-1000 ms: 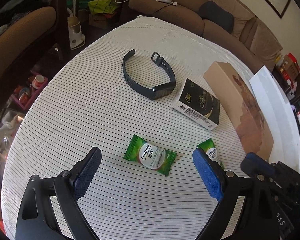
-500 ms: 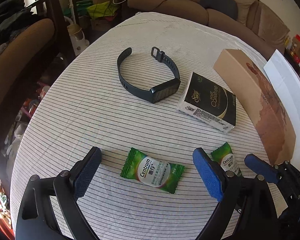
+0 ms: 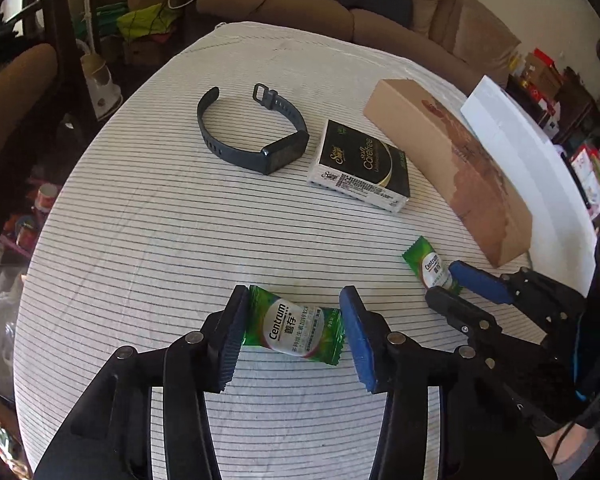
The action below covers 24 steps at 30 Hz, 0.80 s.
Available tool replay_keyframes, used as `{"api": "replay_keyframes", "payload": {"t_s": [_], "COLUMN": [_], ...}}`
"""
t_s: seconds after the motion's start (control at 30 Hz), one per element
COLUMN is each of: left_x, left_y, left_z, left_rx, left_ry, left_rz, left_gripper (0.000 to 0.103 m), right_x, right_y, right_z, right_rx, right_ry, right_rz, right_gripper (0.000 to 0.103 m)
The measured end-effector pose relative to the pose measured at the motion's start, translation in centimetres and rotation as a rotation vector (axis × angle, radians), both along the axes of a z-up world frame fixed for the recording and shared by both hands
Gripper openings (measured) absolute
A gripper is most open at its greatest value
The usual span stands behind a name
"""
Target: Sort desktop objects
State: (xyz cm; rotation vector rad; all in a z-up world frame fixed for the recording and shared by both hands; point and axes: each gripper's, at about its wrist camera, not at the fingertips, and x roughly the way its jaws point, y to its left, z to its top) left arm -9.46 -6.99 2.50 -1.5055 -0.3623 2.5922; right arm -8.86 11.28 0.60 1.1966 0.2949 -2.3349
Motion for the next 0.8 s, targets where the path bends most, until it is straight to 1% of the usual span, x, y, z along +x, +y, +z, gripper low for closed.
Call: {"api": "replay_keyframes", "payload": {"t_s": [0.07,0.13,0.2,0.27,0.33,0.4,0.5,0.6,0.7,0.8], "left_x": [0.5,0.7,1.0,1.1,1.1,1.0,1.3,1.8,1.9,1.3], "left_y": [-0.7,-1.6,-2.0,-2.1,-2.1,-1.4,0.0,2.3,5.3,9.5], "left_z": [0.2,0.4,1.0,2.0,3.2,4.6,6.4,7.9,8.8,10.1], "left_rx": [0.012,0.048,0.075,0.087,0.119,0.113,0.129,0.141,0.212,0.193], "left_ry": [0.008,0.010,0.029,0.056,0.085,0.116,0.153,0.179,0.174,0.169], "left_rz": [0.003,0.021,0.026,0.028,0.024,0.012,-0.020,-0.060,-0.107,-0.174], "left_gripper": [0.048,0.048,0.048,0.048,0.048,0.048,0.048,0.048,0.048,0.048], "right_x": [0.5,0.9,1.2,1.3,1.6,1.8,2.2,2.7,3.2,3.0], "right_y": [0.4,0.7,0.9,1.2,1.8,2.5,3.6,5.3,7.8,11.4], "right_z": [0.4,0.8,1.3,1.8,2.5,3.4,5.2,7.6,10.4,12.7], "right_rx": [-0.013,-0.023,-0.034,-0.050,-0.073,-0.087,-0.088,-0.096,-0.104,-0.134], "right_ry": [0.002,0.004,0.008,0.004,0.002,0.003,0.024,0.055,0.090,0.105], "right_rz": [-0.001,-0.003,-0.007,-0.012,-0.021,-0.030,-0.043,-0.057,-0.086,-0.132], "right_gripper": [0.029,0.029,0.029,0.029,0.029,0.029,0.029,0.029,0.029,0.029]}}
